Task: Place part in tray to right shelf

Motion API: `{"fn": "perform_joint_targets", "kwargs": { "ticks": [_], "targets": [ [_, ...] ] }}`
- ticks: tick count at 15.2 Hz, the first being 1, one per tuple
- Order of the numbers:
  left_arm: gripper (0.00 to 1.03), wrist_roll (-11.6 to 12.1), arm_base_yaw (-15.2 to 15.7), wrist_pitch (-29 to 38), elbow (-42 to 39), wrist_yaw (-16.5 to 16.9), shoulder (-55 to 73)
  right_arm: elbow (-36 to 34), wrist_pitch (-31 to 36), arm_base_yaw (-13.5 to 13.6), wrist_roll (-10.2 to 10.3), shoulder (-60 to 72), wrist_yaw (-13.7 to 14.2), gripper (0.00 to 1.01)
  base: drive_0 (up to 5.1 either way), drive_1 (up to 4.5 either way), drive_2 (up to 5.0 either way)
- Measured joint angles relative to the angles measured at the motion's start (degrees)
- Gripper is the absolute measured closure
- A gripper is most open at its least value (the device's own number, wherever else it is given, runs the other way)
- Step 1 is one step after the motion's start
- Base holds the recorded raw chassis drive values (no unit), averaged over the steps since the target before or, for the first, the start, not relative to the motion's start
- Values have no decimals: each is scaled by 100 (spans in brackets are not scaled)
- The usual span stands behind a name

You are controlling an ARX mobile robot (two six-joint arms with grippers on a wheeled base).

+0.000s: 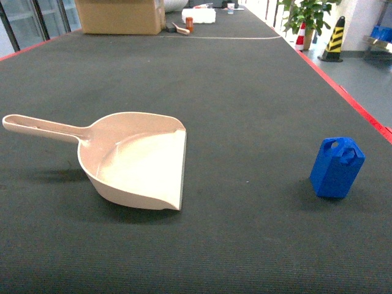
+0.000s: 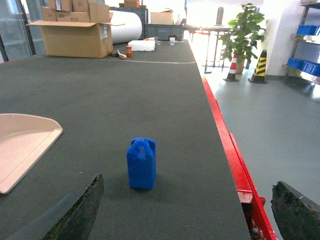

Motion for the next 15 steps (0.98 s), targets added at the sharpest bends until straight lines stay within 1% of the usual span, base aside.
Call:
{"fn": "perform_joint_targets", "kwargs": {
  "ticks": [15],
  "targets": [
    [5,0,0,0,0,0,0,0,0,0,0,0,0,3,0,0,0]
  ]
}}
